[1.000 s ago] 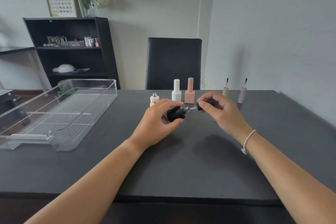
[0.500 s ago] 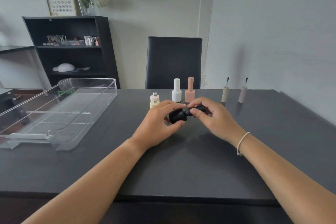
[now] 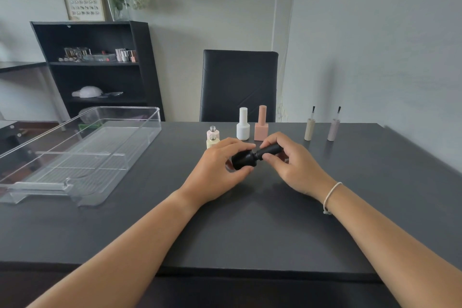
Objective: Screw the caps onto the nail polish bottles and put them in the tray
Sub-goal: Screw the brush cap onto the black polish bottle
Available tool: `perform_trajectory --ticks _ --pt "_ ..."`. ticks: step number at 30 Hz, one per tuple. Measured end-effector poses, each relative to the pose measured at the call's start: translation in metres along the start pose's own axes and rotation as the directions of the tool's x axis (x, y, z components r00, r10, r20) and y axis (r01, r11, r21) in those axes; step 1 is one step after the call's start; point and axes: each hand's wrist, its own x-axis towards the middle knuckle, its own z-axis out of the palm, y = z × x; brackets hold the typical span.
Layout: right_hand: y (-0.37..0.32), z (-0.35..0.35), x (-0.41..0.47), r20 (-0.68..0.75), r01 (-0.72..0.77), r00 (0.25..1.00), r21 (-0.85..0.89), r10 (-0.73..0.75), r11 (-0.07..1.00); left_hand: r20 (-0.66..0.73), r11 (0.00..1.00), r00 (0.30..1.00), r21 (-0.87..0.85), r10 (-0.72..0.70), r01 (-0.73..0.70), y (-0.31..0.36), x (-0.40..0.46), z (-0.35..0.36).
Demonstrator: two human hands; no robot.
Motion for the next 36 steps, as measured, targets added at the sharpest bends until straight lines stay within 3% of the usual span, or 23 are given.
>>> perform_trajectory --ticks 20,27,36 --pt "0.0028 -0.0009 0.0012 -0.055 -0.121 0.991 -0.025 0.119 0.992 0.023 1.0 1.0 0.001 -0.005 0.005 0.0 -0.0002 0.0005" --pt "0.0023 -0.0061 -0.0001 0.009 -0.144 0.989 0.151 0.144 0.978 -0.01 1.0 1.0 -0.008 -0.005 0.005 -0.0012 0.0006 0.0014" --pt "0.0056 -0.0025 0.0024 -0.123 -0.061 0.99 0.056 0.068 0.997 -0.024 1.0 1.0 0.006 -0.007 0.007 -0.0017 0.0 0.0005"
